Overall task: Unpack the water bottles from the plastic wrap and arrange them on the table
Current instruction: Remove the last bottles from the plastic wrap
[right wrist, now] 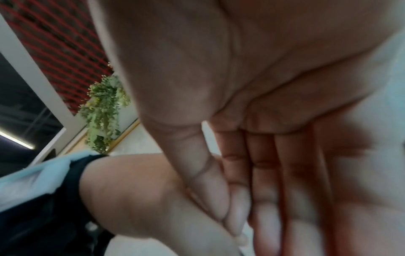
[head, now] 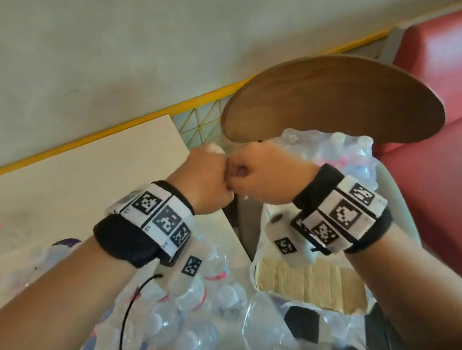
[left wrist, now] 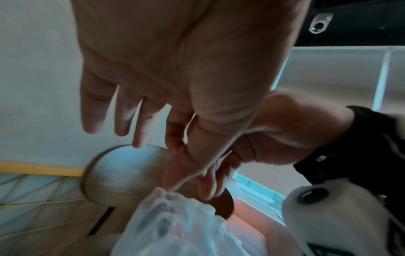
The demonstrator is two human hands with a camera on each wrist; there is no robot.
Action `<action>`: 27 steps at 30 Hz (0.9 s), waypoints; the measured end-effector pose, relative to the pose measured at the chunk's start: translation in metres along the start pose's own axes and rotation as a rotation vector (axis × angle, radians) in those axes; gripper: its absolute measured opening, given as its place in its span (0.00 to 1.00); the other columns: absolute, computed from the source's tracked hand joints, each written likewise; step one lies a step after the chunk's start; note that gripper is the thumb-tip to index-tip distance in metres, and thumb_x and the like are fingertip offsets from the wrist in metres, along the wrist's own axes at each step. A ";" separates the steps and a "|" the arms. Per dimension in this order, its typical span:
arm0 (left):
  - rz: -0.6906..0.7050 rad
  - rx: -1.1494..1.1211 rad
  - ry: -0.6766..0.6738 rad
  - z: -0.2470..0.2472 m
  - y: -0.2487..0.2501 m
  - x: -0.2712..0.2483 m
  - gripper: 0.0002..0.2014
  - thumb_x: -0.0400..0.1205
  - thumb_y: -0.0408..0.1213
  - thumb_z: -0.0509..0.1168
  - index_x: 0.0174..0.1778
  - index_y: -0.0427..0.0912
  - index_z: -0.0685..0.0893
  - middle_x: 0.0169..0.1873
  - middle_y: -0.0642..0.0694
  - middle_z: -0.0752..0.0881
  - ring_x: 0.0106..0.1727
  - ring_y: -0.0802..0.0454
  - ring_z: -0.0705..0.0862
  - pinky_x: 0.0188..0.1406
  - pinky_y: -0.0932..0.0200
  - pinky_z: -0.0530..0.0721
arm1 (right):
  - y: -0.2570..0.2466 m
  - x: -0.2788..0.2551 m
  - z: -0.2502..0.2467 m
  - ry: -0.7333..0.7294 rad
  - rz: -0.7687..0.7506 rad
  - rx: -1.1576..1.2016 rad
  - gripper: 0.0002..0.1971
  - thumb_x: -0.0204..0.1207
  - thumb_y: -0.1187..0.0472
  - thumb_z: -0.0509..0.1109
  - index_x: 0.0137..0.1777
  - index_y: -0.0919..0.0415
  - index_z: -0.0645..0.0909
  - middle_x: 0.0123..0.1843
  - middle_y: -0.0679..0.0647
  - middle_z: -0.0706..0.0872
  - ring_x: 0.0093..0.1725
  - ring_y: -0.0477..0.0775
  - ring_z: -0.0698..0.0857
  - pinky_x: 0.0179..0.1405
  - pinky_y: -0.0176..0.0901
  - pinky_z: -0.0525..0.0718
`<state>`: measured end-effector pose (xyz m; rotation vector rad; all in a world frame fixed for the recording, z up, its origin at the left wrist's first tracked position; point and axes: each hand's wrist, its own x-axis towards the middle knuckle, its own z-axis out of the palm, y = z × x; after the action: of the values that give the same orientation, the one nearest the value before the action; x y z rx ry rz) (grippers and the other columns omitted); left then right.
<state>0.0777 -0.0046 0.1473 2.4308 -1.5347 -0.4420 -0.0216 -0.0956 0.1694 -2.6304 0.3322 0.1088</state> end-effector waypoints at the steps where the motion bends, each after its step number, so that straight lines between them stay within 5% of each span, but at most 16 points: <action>1: 0.032 0.039 -0.051 0.009 0.009 0.000 0.03 0.71 0.33 0.65 0.39 0.42 0.79 0.53 0.40 0.79 0.60 0.40 0.78 0.55 0.49 0.80 | 0.011 -0.014 0.003 -0.048 0.027 -0.010 0.11 0.79 0.62 0.62 0.40 0.60 0.85 0.40 0.56 0.86 0.40 0.55 0.83 0.43 0.46 0.80; 4: 0.071 0.137 -0.219 0.030 0.033 0.001 0.06 0.76 0.36 0.63 0.47 0.47 0.83 0.72 0.40 0.67 0.79 0.40 0.58 0.70 0.45 0.71 | 0.042 -0.044 0.017 -0.194 0.128 -0.067 0.16 0.80 0.56 0.59 0.49 0.64 0.87 0.45 0.59 0.89 0.45 0.59 0.86 0.52 0.51 0.84; 8: 0.141 0.288 -0.444 0.053 0.056 0.010 0.06 0.73 0.40 0.71 0.44 0.53 0.87 0.82 0.41 0.52 0.83 0.39 0.41 0.80 0.37 0.56 | 0.078 -0.071 0.041 -0.301 0.269 0.033 0.13 0.77 0.57 0.63 0.46 0.61 0.89 0.43 0.54 0.91 0.44 0.52 0.88 0.55 0.46 0.86; 11: 0.180 0.304 -0.581 0.079 0.064 0.016 0.12 0.71 0.46 0.75 0.51 0.56 0.89 0.83 0.48 0.34 0.81 0.40 0.28 0.80 0.33 0.42 | 0.097 -0.083 0.060 -0.362 0.359 0.111 0.13 0.75 0.56 0.65 0.43 0.63 0.89 0.39 0.54 0.92 0.41 0.51 0.90 0.54 0.46 0.88; 15: 0.162 0.321 -0.600 0.106 0.074 0.020 0.23 0.68 0.51 0.77 0.60 0.57 0.86 0.79 0.50 0.24 0.79 0.41 0.23 0.79 0.33 0.39 | 0.111 -0.096 0.069 -0.406 0.396 0.223 0.14 0.76 0.57 0.64 0.42 0.64 0.90 0.39 0.53 0.92 0.36 0.45 0.89 0.54 0.40 0.87; 19: 0.110 0.344 -0.486 0.120 0.075 0.034 0.40 0.66 0.48 0.80 0.71 0.48 0.69 0.77 0.45 0.21 0.81 0.34 0.29 0.76 0.27 0.51 | 0.125 -0.104 0.079 -0.407 0.421 0.191 0.15 0.74 0.56 0.64 0.39 0.63 0.89 0.35 0.53 0.91 0.31 0.46 0.84 0.45 0.41 0.87; 21: 0.088 0.288 -0.327 0.121 0.075 0.041 0.34 0.72 0.36 0.75 0.71 0.43 0.65 0.80 0.47 0.28 0.83 0.35 0.39 0.74 0.33 0.68 | 0.133 -0.101 0.091 -0.414 0.442 0.135 0.16 0.74 0.54 0.66 0.43 0.67 0.88 0.36 0.55 0.87 0.34 0.51 0.82 0.45 0.47 0.87; 23: 0.120 0.217 -0.168 0.116 0.077 0.045 0.28 0.75 0.21 0.64 0.71 0.39 0.67 0.82 0.49 0.38 0.82 0.41 0.56 0.64 0.49 0.79 | 0.142 -0.095 0.105 -0.405 0.470 0.098 0.18 0.76 0.52 0.65 0.58 0.64 0.85 0.55 0.56 0.87 0.51 0.55 0.86 0.59 0.52 0.84; 25: 0.150 0.187 -0.067 0.107 0.079 0.047 0.30 0.75 0.15 0.58 0.73 0.38 0.68 0.83 0.50 0.45 0.67 0.46 0.74 0.47 0.61 0.78 | 0.149 -0.086 0.110 -0.302 0.509 0.131 0.27 0.79 0.51 0.65 0.76 0.59 0.69 0.74 0.56 0.75 0.71 0.58 0.77 0.70 0.51 0.76; 27: 0.167 0.179 -0.023 0.097 0.081 0.048 0.33 0.76 0.14 0.57 0.77 0.40 0.64 0.83 0.52 0.47 0.48 0.49 0.78 0.36 0.62 0.70 | 0.155 -0.073 0.106 -0.109 0.570 0.176 0.35 0.79 0.51 0.66 0.82 0.59 0.56 0.77 0.59 0.70 0.75 0.59 0.72 0.72 0.50 0.73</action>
<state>-0.0067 -0.0861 0.0798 2.4055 -1.8426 -0.3137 -0.1330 -0.1623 0.0157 -2.2748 0.9951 0.3881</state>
